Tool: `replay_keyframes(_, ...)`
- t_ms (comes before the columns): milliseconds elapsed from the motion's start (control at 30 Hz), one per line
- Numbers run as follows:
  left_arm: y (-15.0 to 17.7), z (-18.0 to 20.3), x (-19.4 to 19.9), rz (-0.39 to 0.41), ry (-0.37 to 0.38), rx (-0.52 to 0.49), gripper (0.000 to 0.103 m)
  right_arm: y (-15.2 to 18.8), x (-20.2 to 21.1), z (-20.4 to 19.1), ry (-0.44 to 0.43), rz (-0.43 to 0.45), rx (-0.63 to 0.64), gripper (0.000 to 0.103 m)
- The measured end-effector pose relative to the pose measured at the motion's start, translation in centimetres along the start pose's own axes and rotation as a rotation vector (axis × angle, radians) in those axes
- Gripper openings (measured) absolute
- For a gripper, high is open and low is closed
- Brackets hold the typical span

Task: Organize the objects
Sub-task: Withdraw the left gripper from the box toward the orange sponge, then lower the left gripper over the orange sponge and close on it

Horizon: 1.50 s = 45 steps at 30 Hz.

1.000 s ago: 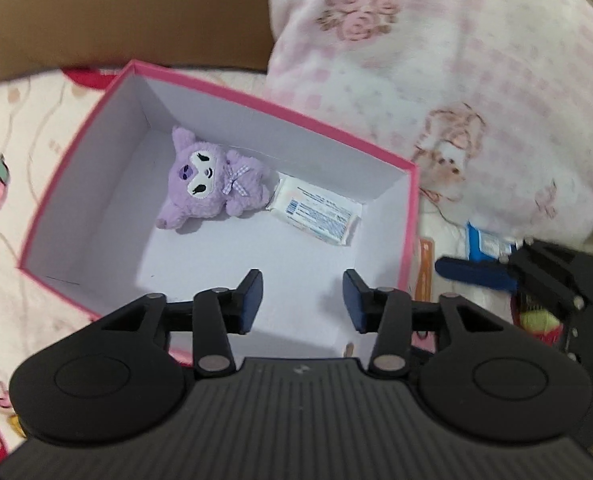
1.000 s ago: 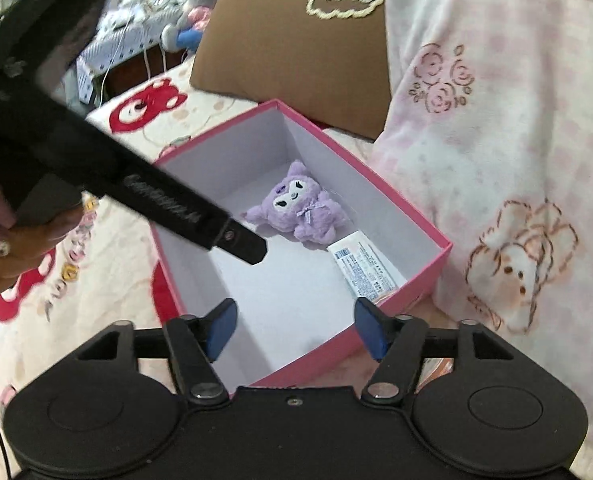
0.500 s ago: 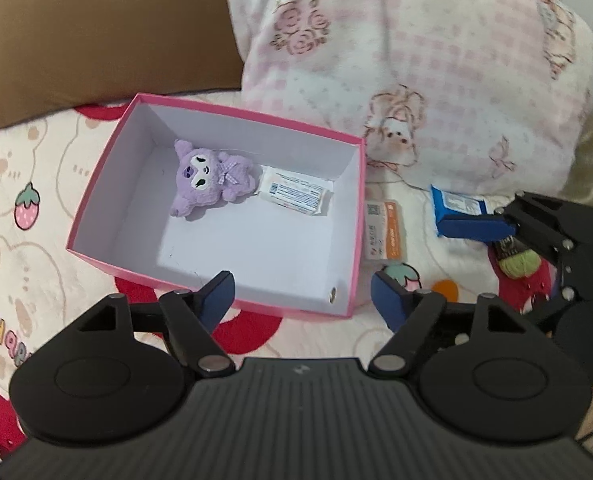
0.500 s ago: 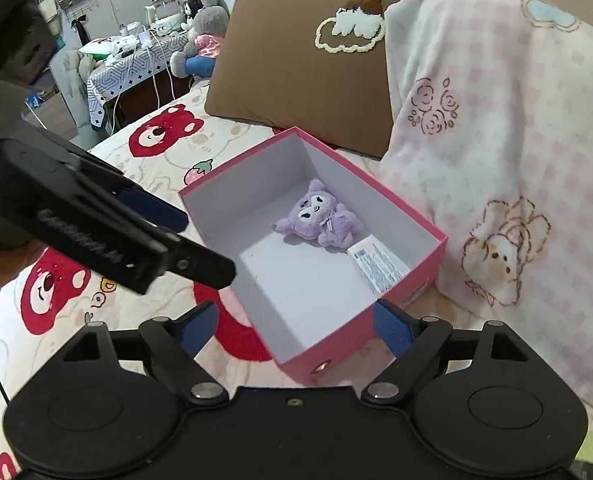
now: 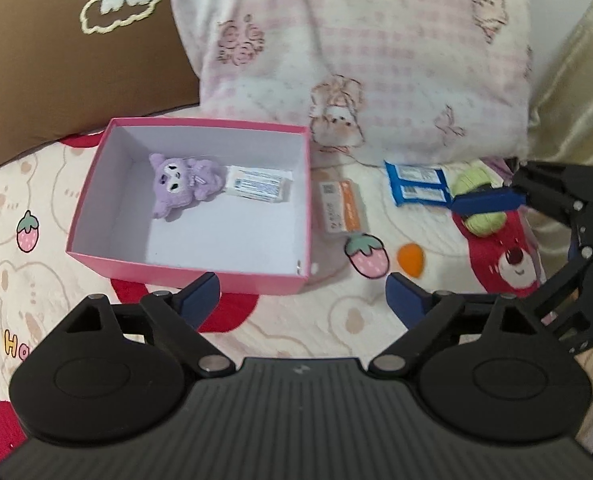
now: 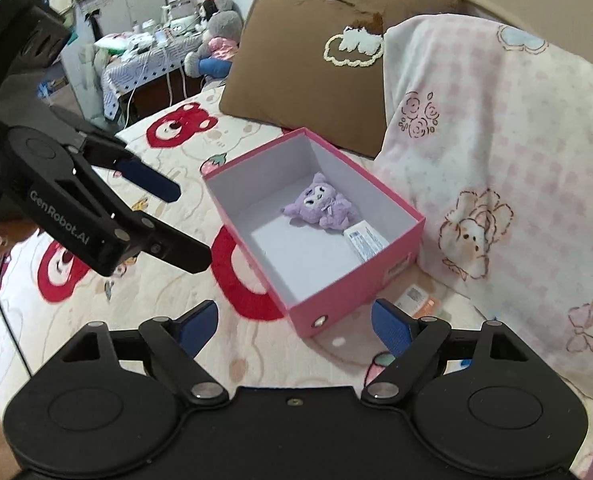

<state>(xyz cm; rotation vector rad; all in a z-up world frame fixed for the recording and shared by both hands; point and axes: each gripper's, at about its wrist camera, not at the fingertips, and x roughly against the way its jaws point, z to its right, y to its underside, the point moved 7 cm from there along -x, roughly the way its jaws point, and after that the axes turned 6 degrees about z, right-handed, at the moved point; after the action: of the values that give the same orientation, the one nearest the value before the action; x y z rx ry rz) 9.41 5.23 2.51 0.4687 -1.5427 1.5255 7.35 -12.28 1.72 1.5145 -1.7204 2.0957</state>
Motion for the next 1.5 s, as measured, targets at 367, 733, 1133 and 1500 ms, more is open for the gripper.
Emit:
replay_keyframes(367, 1.6, 4.4, 1.0, -0.014, 0.058, -0.074, 0.093, 3.7, 4.1, -0.1, 0.026, 0.033, 0.037, 0.084)
replay_keyframes(733, 3.8, 8.9, -1.9, -0.096, 0.183, -0.125, 0.093, 8.9, 4.2, 1.8, 0.025, 0.015, -0.041, 0.082)
replay_keyframes(1133, 5.8, 11.4, -5.9, -0.220, 0.207, -0.151, 0.090, 14.0, 3.4, 5.0, 0.075, -0.009, -0.100, 0.081)
replay_keyframes(1500, 5.5, 12.4, -8.9, -0.258, 0.276, -0.079, 0.091, 16.2, 0.2, 6.6, 0.136, -0.032, -0.119, 0.079)
